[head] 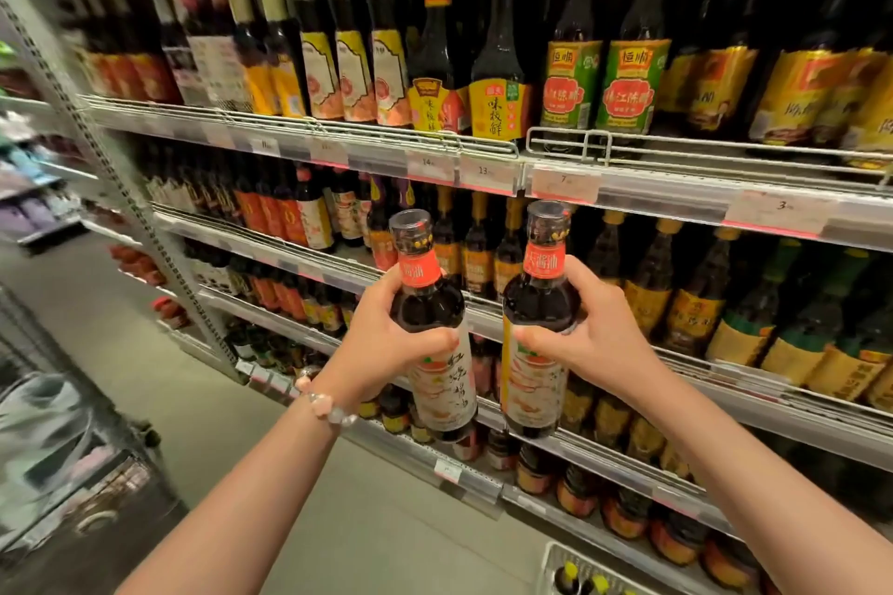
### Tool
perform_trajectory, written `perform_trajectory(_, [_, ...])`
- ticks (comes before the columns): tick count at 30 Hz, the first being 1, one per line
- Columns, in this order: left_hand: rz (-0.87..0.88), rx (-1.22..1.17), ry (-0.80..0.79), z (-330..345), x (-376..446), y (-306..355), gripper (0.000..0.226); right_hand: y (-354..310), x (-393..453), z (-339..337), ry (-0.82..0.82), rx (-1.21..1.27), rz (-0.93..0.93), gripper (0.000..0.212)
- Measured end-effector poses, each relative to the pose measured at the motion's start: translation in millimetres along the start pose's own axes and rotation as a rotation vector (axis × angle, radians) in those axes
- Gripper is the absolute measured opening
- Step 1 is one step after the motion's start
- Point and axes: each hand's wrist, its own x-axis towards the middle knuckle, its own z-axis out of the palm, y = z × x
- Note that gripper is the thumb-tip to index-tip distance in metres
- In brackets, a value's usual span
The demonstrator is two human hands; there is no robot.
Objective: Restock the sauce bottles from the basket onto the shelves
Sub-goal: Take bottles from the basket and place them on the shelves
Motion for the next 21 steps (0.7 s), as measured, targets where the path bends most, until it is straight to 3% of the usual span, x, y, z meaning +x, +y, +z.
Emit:
perform_trajectory(9, [0.036, 0.039, -0.047, -107, 21, -15, 0.045, -35, 49, 87, 0.063, 0.036, 0.011, 0.052])
perform_trajectory(21, [0.021, 0.055, -0.013, -208, 63, -61, 0.051, -47, 124, 177, 0.026, 0.023, 0.000, 0.051])
